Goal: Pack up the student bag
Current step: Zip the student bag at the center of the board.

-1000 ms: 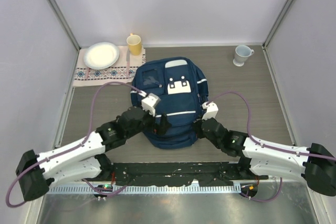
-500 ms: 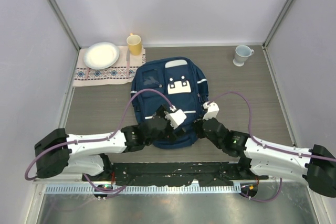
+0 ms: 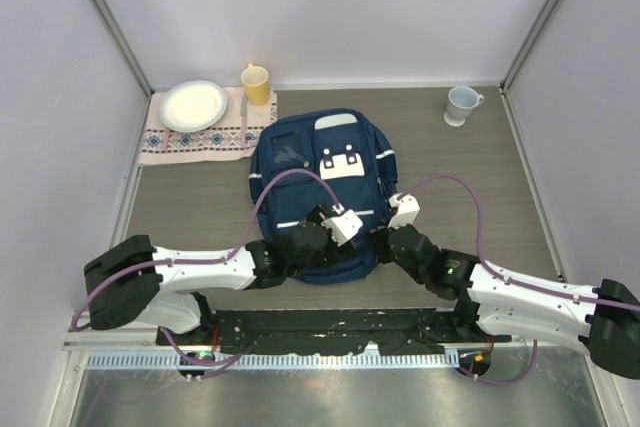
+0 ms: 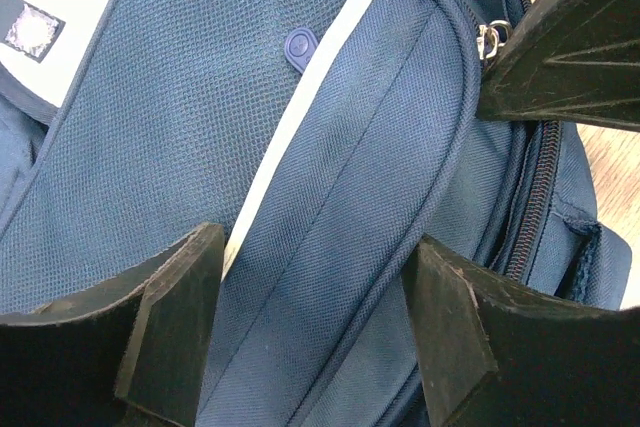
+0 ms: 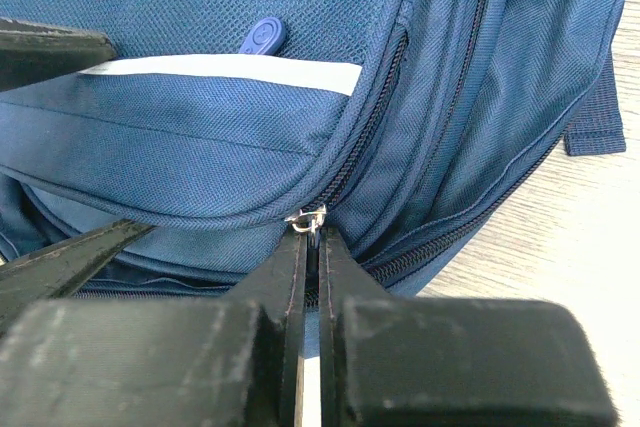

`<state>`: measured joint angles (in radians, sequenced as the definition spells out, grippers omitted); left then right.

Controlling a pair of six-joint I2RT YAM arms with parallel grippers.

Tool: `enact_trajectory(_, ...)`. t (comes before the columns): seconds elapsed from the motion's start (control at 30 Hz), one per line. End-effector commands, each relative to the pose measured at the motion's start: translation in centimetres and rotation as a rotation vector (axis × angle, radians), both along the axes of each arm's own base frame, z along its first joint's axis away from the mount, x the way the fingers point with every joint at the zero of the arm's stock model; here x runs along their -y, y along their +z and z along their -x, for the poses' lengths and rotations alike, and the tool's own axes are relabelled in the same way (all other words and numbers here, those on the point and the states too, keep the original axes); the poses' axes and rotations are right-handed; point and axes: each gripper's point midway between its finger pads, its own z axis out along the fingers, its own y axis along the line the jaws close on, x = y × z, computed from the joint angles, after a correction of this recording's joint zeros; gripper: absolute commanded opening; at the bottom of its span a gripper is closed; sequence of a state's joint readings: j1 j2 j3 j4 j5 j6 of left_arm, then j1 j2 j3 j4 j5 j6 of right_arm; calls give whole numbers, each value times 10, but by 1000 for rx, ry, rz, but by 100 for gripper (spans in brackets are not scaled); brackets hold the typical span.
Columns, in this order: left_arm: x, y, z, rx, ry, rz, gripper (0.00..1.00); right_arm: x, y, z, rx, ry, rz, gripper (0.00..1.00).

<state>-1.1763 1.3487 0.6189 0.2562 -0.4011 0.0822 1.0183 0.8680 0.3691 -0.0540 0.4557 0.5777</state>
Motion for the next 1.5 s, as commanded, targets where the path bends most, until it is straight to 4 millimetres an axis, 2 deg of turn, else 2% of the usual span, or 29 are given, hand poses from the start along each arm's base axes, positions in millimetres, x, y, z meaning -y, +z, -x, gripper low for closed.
enact_trajectory(0.0, 18, 23, -12, 48, 35, 109, 70, -4, 20, -7, 42, -24, -69, 1)
enact_trajectory(0.13, 22, 23, -15, 54, 42, 107, 58, -3, 23, -6, 42, -25, -74, 1)
enact_trajectory(0.17, 22, 24, -16, 56, 49, 110, 48, -3, 23, -6, 44, -27, -75, 1)
enact_trajectory(0.23, 20, 27, -18, 65, 65, 123, 34, -1, 26, -7, 51, -36, -82, 1)
enact_trajectory(0.27, 18, 29, -19, 72, 78, 127, 21, 0, 26, -7, 50, -38, -83, 1)
enact_trajectory(0.33, 14, 31, -20, 75, 93, 136, 9, 2, 26, -7, 54, -47, -79, 1)
enact_trajectory(0.37, 12, 35, -20, 81, 102, 145, 0, 3, 26, -8, 54, -52, -76, 1)
enact_trajectory(0.47, 2, 31, -15, 74, 97, 122, 0, 11, 27, -11, 60, -96, -61, 1)
enact_trajectory(0.6, -21, 12, -4, 22, 104, 65, 0, 22, 31, -18, 81, -155, -21, 1)
enact_trajectory(0.67, -32, 13, 2, 10, 113, 74, 0, 22, 34, -20, 93, -161, -8, 1)
enact_trajectory(0.77, -48, 6, 11, -30, 129, 92, 0, 23, 39, -25, 110, -171, 13, 1)
enact_trajectory(0.9, -64, 8, 23, -52, 126, 180, 0, 21, 45, -28, 116, -159, 14, 1)
enact_trajectory(1.07, -80, 7, 23, -58, 185, 245, 0, 13, 51, -25, 116, -81, 17, 1)
enact_trajectory(1.2, -82, 19, 19, -37, 210, 252, 0, 1, 58, -20, 95, 9, 11, 1)
enact_trajectory(1.3, -79, 14, 21, -42, 180, 215, 0, 8, 56, -25, 72, -24, 53, 1)
enact_trajectory(1.47, -72, -2, 24, -82, 158, 157, 0, 37, 50, -40, 78, -175, 190, 1)
